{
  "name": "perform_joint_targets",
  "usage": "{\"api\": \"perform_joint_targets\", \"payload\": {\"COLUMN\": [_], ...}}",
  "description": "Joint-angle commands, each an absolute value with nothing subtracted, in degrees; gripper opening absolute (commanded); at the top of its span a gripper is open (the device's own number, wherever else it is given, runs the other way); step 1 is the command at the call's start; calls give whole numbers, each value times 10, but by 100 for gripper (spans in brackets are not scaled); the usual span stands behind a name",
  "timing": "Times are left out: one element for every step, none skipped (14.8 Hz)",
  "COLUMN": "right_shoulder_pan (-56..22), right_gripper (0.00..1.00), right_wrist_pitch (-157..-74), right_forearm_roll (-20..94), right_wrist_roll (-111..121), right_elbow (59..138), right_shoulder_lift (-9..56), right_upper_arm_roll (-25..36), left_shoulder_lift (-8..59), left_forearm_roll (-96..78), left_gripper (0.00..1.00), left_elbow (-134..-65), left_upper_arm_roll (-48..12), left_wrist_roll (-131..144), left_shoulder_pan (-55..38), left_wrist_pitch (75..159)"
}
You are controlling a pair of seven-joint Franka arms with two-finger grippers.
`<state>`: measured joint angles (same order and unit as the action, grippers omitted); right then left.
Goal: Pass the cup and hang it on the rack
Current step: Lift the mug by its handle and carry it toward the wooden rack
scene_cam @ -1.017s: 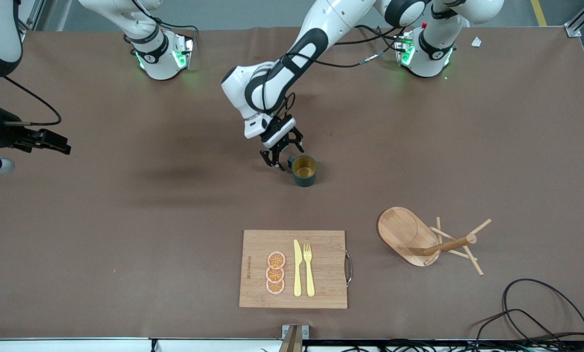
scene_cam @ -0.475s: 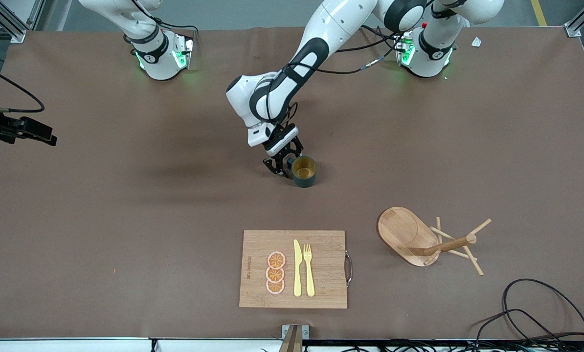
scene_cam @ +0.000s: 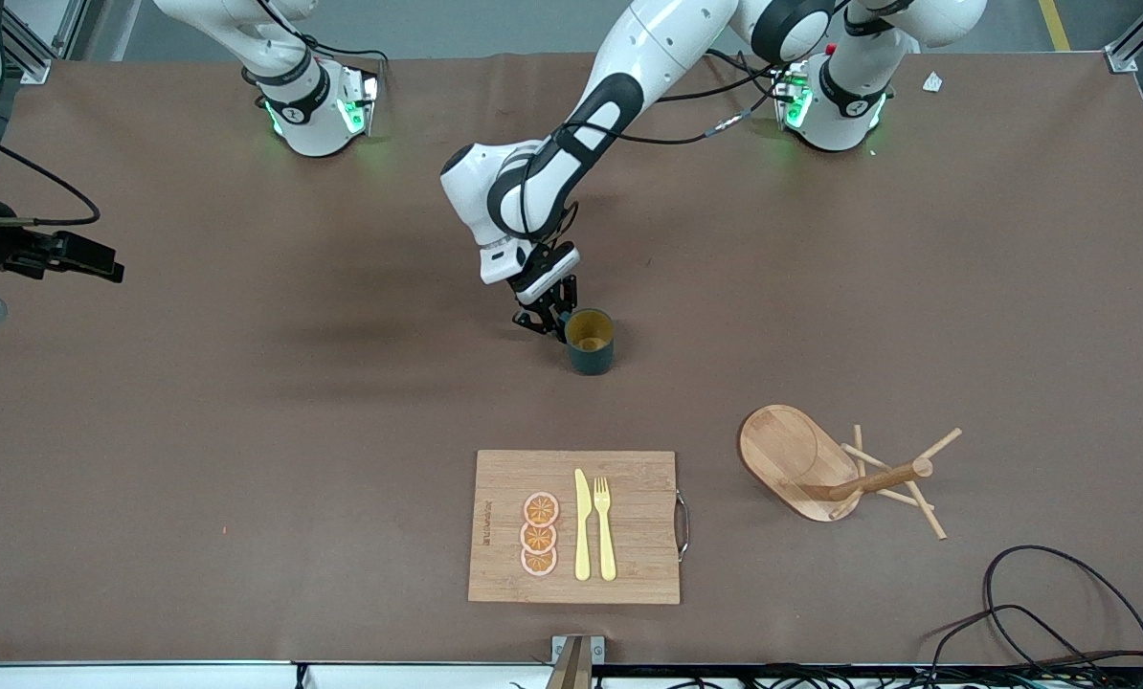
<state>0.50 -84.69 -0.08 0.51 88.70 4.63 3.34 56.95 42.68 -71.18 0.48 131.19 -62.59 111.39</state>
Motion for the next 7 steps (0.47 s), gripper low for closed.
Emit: {"api": "perform_joint_targets", "payload": {"right_shoulder_pan": [8, 8, 8, 8, 7, 7, 8], "right_gripper": [100, 100, 100, 100, 100, 100, 100], "right_wrist_pitch": [-840, -838, -838, -835, -828, -818, -810], "right_forearm_roll": [8, 8, 8, 8, 8, 8, 8], "right_wrist_roll": [3, 3, 3, 2, 2, -1, -7], "right_elbow": [881, 881, 881, 881, 882, 881, 882], "right_shoulder_lift": [40, 36, 26, 18, 9, 3, -4], "right_upper_arm_roll": [29, 28, 28, 28, 28, 28, 28], "left_shoulder_lift": [523, 511, 496, 478, 468, 454, 440], "left_forearm_roll": [385, 351, 316, 281, 242, 199, 154], "left_gripper": [0, 0, 0, 0, 0, 0, 0], "left_elbow": [-711, -711, -711, -711, -711, -711, -712], "left_upper_arm_roll": [-4, -7, -8, -8, -9, -8, -7], "left_wrist_roll": [1269, 1240, 1215, 1193, 1168, 1138, 1107], "left_shoulder_pan": [-584, -568, -554, -534, -513, -496, -474], "left_wrist_pitch": [1124, 1140, 1151, 1160, 1172, 1183, 1193]}}
